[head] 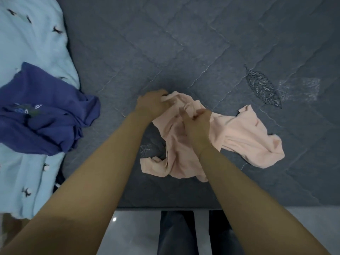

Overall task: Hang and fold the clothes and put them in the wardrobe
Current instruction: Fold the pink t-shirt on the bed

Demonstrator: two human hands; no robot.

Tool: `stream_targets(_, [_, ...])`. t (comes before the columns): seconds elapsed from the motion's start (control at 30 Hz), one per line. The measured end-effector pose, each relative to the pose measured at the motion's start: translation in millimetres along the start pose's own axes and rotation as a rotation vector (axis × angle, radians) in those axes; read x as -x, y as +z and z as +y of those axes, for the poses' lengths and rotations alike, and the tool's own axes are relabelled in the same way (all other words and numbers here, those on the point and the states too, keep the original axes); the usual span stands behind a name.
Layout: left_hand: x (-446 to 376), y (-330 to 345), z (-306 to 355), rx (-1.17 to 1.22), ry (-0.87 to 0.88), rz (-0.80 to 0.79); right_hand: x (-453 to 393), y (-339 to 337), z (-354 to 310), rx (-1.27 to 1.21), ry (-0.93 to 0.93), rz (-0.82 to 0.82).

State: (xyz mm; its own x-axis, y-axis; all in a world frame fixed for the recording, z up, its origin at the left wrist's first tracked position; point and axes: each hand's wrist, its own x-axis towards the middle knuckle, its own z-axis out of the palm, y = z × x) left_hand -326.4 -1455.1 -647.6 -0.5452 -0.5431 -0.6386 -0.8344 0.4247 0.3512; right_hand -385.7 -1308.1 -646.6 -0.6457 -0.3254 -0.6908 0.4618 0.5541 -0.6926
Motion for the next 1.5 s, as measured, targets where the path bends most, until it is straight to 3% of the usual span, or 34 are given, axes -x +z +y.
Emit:
stream_targets(0.23, [33, 16, -15, 0.608, -0.060, -0.006, -29, -3, 8, 0.209, 0.093, 0.100])
stream_targets(0.33, [55, 16, -16, 0.797, -0.126, 0.014, -16, -28, 7, -0.035, 0.127, 0.141])
stream_targets(0.43, [74, 6, -11, 1.002, -0.180, 0.027, 16, -67, 5, -0.397, 0.229, -0.038])
stream_targets(0.5, [88, -9, -2, 1.115, -0.177, 0.068, 43, -98, -5, -0.484, 0.239, -0.170])
stream_targets(0.57, [104, -31, 16, 1.164, -0.159, 0.155, 72, -129, -24, -0.553, 0.158, -0.166])
stream_targets(0.7, [146, -86, 72, 1.192, 0.077, 0.305, 136, -199, -74, -0.481, -0.083, 0.001])
stream_targets(0.8, [184, -134, 122, 1.233, 0.270, 0.260, 181, -253, -114, -0.413, -0.261, 0.173])
stream_targets(1.23, [348, -318, 307, 0.783, 0.946, 0.162, 363, -411, -300, -0.271, -0.979, 0.632])
stream_targets(1.4, [386, -371, 348, 0.668, 1.089, 0.281, 415, -451, -340, -0.187, -1.158, 0.700])
stream_targets(1.5, [407, -393, 367, 0.645, 1.175, 0.437, 443, -470, -357, -0.099, -1.232, 0.728])
